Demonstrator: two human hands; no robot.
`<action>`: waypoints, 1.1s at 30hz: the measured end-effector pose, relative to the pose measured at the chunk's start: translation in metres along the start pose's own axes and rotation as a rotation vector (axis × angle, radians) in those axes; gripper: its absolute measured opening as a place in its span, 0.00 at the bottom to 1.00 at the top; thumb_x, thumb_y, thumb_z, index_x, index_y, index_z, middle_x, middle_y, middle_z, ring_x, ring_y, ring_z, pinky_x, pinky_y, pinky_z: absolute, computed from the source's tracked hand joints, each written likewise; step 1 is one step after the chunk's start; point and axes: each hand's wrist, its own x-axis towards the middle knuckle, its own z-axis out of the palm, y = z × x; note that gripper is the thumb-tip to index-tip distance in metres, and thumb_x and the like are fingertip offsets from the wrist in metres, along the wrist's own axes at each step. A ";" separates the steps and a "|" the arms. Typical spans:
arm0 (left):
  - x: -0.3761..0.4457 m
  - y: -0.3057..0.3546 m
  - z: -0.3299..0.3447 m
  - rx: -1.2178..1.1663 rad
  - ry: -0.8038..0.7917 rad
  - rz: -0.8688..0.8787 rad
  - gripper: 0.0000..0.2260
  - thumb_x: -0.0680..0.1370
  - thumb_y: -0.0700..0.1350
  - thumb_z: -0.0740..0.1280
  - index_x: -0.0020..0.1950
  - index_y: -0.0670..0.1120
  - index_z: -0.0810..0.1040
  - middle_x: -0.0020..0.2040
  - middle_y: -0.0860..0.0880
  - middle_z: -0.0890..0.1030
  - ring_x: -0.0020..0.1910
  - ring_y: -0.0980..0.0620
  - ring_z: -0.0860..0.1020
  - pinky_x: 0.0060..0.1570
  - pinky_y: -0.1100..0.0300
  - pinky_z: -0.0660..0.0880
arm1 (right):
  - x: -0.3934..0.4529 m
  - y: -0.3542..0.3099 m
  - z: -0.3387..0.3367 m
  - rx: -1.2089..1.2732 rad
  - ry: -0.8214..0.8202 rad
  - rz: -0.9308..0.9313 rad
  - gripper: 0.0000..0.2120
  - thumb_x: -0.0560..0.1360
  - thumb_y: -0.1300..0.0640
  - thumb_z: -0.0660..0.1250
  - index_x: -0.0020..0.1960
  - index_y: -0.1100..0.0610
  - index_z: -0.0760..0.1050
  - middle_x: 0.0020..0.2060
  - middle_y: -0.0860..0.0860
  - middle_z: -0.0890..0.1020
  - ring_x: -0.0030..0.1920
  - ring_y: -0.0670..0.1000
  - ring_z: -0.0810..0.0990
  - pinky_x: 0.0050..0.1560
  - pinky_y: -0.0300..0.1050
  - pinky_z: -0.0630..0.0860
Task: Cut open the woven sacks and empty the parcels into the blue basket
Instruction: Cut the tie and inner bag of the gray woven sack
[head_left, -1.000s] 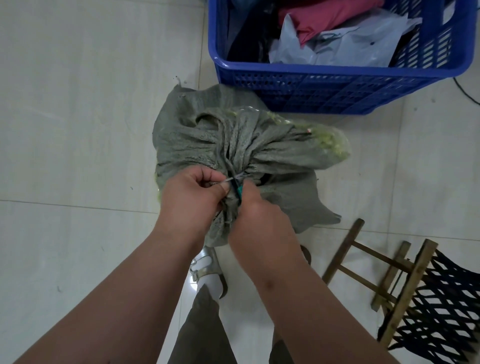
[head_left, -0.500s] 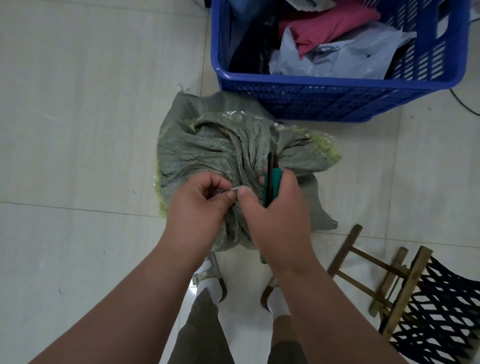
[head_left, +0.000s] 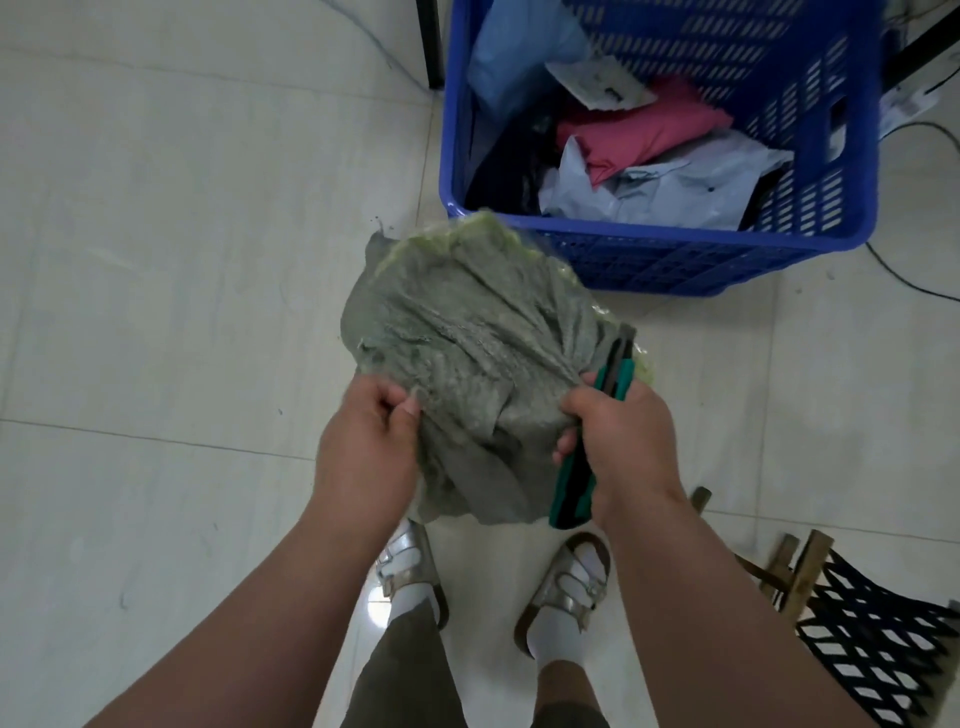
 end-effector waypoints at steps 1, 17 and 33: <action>0.002 0.000 -0.007 -0.070 0.064 -0.049 0.06 0.79 0.48 0.62 0.42 0.53 0.71 0.41 0.46 0.81 0.44 0.44 0.82 0.46 0.42 0.80 | -0.003 -0.005 -0.006 -0.012 0.015 -0.040 0.09 0.74 0.66 0.64 0.51 0.55 0.73 0.31 0.54 0.75 0.25 0.50 0.73 0.33 0.47 0.75; 0.002 0.079 -0.080 -0.122 -0.043 -0.301 0.36 0.75 0.60 0.67 0.78 0.55 0.54 0.79 0.49 0.57 0.74 0.43 0.63 0.67 0.47 0.64 | -0.095 -0.052 -0.038 -0.306 -0.210 -0.372 0.11 0.72 0.74 0.64 0.42 0.59 0.77 0.30 0.53 0.76 0.25 0.45 0.71 0.26 0.35 0.69; -0.068 0.128 -0.032 -0.457 -0.286 -0.573 0.19 0.76 0.45 0.71 0.64 0.39 0.73 0.46 0.38 0.81 0.38 0.46 0.81 0.29 0.58 0.81 | -0.136 -0.038 -0.058 -0.418 -0.314 -0.179 0.12 0.71 0.73 0.62 0.38 0.57 0.74 0.26 0.50 0.73 0.26 0.49 0.71 0.28 0.42 0.70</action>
